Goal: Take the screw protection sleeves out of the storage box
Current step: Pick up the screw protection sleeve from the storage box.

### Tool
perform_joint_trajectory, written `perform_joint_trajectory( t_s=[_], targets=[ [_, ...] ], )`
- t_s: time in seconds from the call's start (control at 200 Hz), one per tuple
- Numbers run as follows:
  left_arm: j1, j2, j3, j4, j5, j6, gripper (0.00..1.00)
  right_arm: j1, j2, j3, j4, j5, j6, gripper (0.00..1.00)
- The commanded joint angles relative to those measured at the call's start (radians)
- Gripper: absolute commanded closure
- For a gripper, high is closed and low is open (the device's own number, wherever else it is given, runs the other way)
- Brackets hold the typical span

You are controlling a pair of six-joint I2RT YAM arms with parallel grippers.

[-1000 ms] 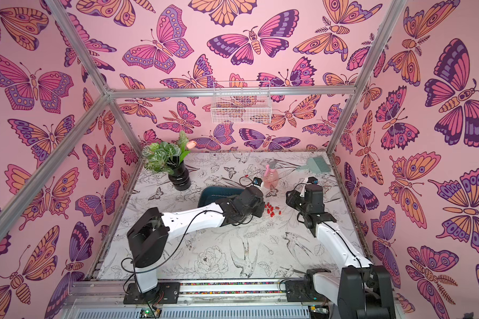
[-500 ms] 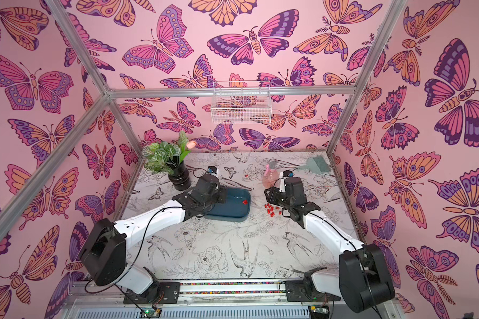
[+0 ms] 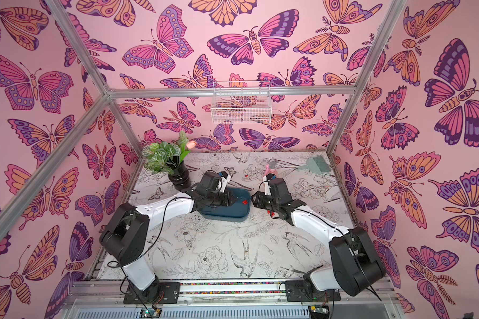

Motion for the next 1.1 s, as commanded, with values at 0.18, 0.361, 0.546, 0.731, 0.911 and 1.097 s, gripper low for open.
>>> perform_joint_trajectory(
  t_s=[0.18, 0.361, 0.546, 0.731, 0.911, 1.097],
  targets=[
    [-0.002, 0.077, 0.052, -0.016, 0.037, 0.041, 0.64, -0.009, -0.022, 0.002, 0.000, 0.030, 0.000, 0.53],
    [-0.003, 0.142, 0.109, -0.040, 0.035, 0.057, 0.64, -0.035, -0.034, -0.026, 0.032, 0.006, 0.024, 0.53],
    [-0.012, 0.209, 0.178, -0.098, -0.004, 0.075, 0.62, -0.058, -0.107, -0.076, 0.058, 0.040, 0.036, 0.54],
    [-0.014, 0.256, 0.221, -0.118, -0.018, 0.077, 0.59, -0.076, -0.170, -0.119, 0.062, 0.094, 0.053, 0.53],
    [-0.017, 0.273, 0.232, -0.122, -0.025, 0.076, 0.58, -0.082, -0.163, -0.118, 0.065, 0.080, 0.055, 0.54],
    [-0.020, 0.285, 0.239, -0.124, -0.028, 0.075, 0.58, -0.085, -0.180, -0.128, 0.068, 0.093, 0.057, 0.54]
  ],
)
